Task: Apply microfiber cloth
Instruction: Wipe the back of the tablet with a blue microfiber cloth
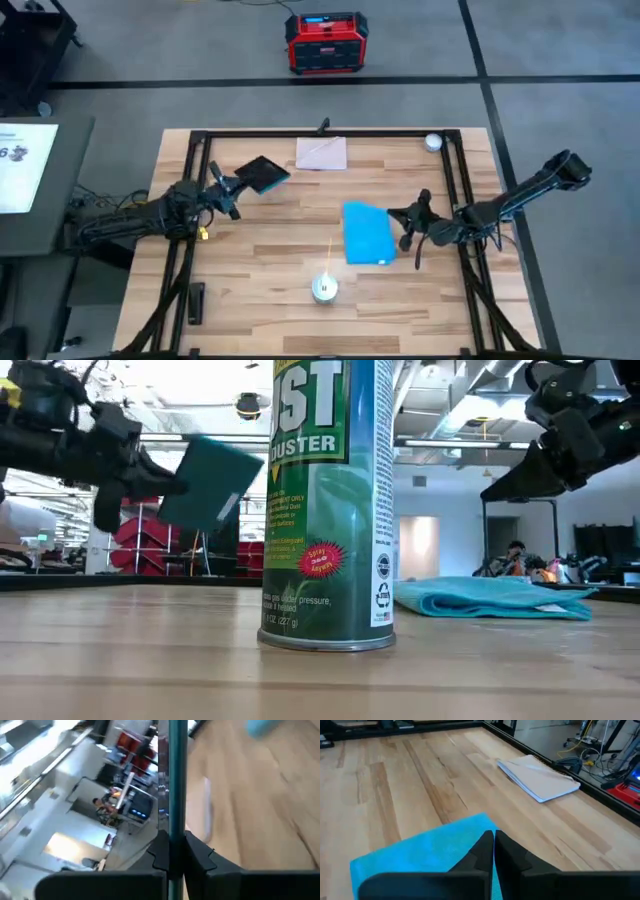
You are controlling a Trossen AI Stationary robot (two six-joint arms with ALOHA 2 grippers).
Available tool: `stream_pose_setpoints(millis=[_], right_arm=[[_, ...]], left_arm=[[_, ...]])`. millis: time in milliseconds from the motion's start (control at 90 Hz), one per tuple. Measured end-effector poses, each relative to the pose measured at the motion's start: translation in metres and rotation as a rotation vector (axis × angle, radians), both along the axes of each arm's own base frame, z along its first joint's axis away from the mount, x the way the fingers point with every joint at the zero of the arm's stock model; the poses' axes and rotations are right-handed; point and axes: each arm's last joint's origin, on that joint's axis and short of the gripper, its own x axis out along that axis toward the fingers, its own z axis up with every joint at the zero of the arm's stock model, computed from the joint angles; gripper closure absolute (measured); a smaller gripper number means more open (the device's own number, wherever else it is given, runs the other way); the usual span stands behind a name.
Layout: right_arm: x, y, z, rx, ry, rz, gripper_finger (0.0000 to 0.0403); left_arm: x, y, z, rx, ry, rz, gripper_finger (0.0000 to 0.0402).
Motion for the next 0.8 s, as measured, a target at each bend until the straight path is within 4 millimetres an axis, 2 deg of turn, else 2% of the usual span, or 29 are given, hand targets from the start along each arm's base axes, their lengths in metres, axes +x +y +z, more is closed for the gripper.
stream_pose_setpoints(millis=[244, 489, 800], right_arm=[[0.0, 0.0, -0.001, 0.004, 0.009, 0.011, 0.0403], [0.0, 0.0, 0.0, 0.008, 0.007, 0.016, 0.0403], [0.0, -0.001, 0.004, -0.003, -0.011, 0.029, 0.0403]], left_arm=[[0.011, 0.007, -0.009, -0.004, 0.084, 0.116, 0.0399], [0.023, 0.007, -0.025, -0.069, 0.22, 0.083, 0.04], [0.041, -0.002, -0.04, -0.045, 0.302, -0.017, 0.04]])
